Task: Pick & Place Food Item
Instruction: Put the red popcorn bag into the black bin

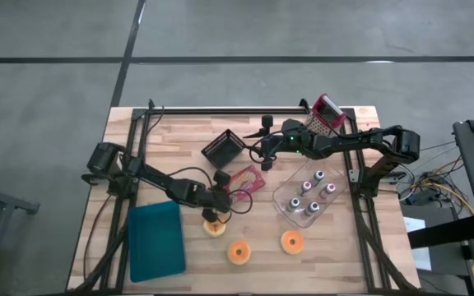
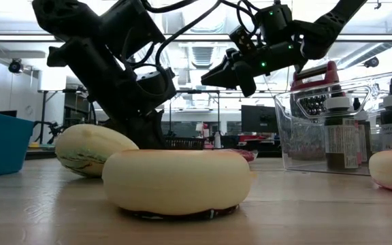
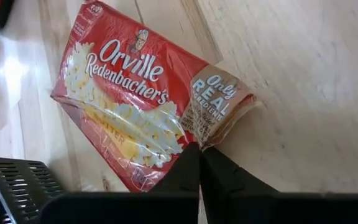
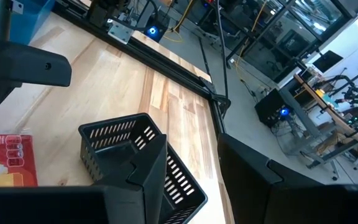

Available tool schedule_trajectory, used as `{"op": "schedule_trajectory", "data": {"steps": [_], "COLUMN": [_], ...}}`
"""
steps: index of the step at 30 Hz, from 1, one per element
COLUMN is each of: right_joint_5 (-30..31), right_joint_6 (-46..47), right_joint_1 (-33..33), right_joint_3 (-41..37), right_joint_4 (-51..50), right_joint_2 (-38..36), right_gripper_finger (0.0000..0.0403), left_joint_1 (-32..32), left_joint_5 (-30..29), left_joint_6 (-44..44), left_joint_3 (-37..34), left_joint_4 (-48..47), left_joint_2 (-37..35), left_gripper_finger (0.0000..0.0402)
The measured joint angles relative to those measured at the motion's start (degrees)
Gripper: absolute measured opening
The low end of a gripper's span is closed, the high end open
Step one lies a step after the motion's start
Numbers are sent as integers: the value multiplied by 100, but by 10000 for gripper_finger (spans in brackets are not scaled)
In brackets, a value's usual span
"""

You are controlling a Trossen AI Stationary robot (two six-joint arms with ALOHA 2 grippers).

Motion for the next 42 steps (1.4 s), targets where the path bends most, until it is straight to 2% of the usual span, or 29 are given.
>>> {"op": "schedule_trajectory", "data": {"steps": [6, 23, 42], "right_joint_5": [0, 0, 0], "right_joint_6": [-8, 0, -4], "right_joint_1": [0, 0, 0], "right_joint_3": [0, 0, 0], "right_joint_4": [1, -1, 4], "right_joint_2": [0, 0, 0], "right_gripper_finger": [139, 139, 139], "left_joint_1": [-19, -79, -157], "left_joint_5": [-86, -272, -1144], "left_joint_6": [181, 226, -415], "left_joint_3": [96, 197, 1379], "left_joint_4": [-11, -685, -2558], "left_joint_2": [-159, -1244, -1830], "left_gripper_finger": [1, 0, 0]}}
